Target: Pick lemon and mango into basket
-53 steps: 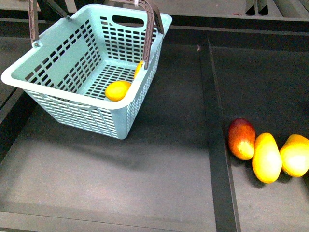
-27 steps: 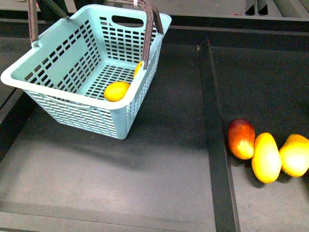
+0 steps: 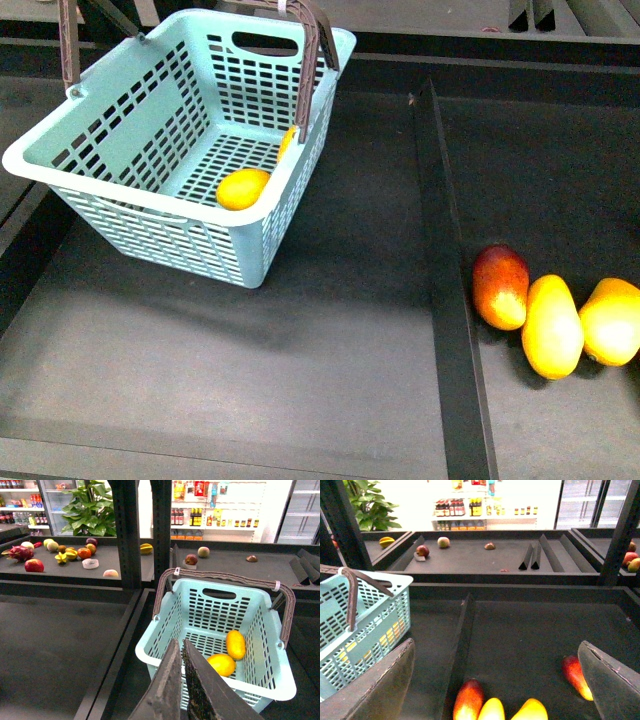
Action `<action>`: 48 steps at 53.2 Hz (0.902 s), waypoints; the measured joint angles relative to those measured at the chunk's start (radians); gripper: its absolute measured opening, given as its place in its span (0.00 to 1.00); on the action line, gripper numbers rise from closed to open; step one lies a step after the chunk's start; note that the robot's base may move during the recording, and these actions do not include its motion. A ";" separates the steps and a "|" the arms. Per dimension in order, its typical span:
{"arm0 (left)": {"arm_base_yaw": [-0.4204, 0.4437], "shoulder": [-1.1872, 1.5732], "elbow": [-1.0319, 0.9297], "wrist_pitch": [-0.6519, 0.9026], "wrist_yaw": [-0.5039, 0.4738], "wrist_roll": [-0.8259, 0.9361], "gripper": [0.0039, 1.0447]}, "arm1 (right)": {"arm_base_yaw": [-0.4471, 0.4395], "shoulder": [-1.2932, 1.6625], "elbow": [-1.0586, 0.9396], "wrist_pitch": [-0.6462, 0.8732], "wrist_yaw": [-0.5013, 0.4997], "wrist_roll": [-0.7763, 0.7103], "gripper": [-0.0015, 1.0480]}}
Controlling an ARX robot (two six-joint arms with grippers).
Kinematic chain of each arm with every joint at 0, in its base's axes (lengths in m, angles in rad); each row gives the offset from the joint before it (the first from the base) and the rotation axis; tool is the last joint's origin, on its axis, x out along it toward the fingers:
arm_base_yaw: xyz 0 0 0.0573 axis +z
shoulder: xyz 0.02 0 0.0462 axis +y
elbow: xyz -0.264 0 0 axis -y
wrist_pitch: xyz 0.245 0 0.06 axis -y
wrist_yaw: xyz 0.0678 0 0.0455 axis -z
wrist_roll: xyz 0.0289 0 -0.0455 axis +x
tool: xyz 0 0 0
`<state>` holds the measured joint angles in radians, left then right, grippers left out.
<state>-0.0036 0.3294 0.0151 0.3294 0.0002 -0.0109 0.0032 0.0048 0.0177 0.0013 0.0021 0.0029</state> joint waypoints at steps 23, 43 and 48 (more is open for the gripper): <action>0.000 -0.138 0.000 -0.137 0.000 0.000 0.03 | 0.000 0.000 0.000 0.000 0.000 0.000 0.92; 0.000 -0.323 0.000 -0.328 0.000 0.000 0.03 | 0.000 0.000 0.000 0.000 0.000 0.000 0.92; 0.000 -0.323 0.000 -0.328 0.000 0.000 0.03 | 0.000 0.000 0.000 0.000 0.000 0.000 0.92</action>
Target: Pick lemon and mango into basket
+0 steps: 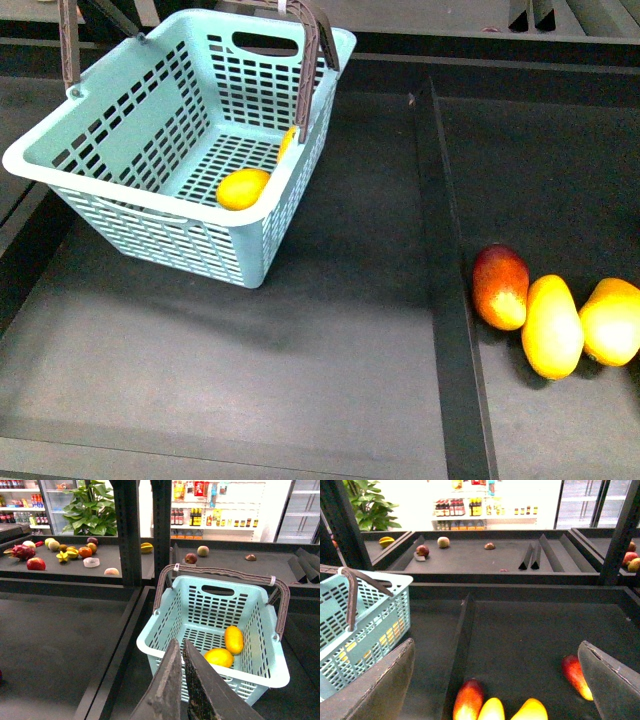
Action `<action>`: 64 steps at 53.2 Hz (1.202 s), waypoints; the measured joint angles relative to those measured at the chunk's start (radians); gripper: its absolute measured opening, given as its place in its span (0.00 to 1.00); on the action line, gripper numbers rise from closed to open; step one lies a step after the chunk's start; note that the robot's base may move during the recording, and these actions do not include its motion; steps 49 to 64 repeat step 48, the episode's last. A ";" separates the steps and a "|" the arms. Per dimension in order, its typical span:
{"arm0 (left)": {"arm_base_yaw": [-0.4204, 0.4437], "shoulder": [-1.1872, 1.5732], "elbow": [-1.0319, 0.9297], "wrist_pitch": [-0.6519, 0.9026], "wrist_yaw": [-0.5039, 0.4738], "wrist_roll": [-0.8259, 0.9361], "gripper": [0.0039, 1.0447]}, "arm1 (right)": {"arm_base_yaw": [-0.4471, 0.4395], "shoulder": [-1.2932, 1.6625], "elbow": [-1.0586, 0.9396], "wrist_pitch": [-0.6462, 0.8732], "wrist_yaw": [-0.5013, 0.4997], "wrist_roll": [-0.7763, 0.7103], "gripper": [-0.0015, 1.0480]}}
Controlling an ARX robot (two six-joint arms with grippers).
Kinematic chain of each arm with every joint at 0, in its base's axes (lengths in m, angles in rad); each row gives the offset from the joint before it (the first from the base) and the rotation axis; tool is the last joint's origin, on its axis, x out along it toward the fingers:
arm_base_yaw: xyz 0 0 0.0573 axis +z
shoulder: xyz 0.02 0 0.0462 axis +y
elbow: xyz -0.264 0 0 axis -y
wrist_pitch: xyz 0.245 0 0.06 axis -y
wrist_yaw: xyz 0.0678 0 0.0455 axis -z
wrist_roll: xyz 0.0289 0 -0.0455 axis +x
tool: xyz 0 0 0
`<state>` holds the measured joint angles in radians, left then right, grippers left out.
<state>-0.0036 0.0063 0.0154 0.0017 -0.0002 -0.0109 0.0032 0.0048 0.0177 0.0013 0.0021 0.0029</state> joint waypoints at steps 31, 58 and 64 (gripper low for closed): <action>0.000 0.000 0.000 0.000 0.000 0.000 0.77 | 0.000 0.000 0.000 0.000 0.000 0.000 0.92; 0.000 0.000 0.000 0.000 0.000 0.002 0.94 | 0.000 0.000 0.000 0.000 0.000 0.000 0.92; 0.000 0.000 0.000 0.000 0.000 0.002 0.94 | 0.000 0.000 0.000 0.000 0.000 0.000 0.92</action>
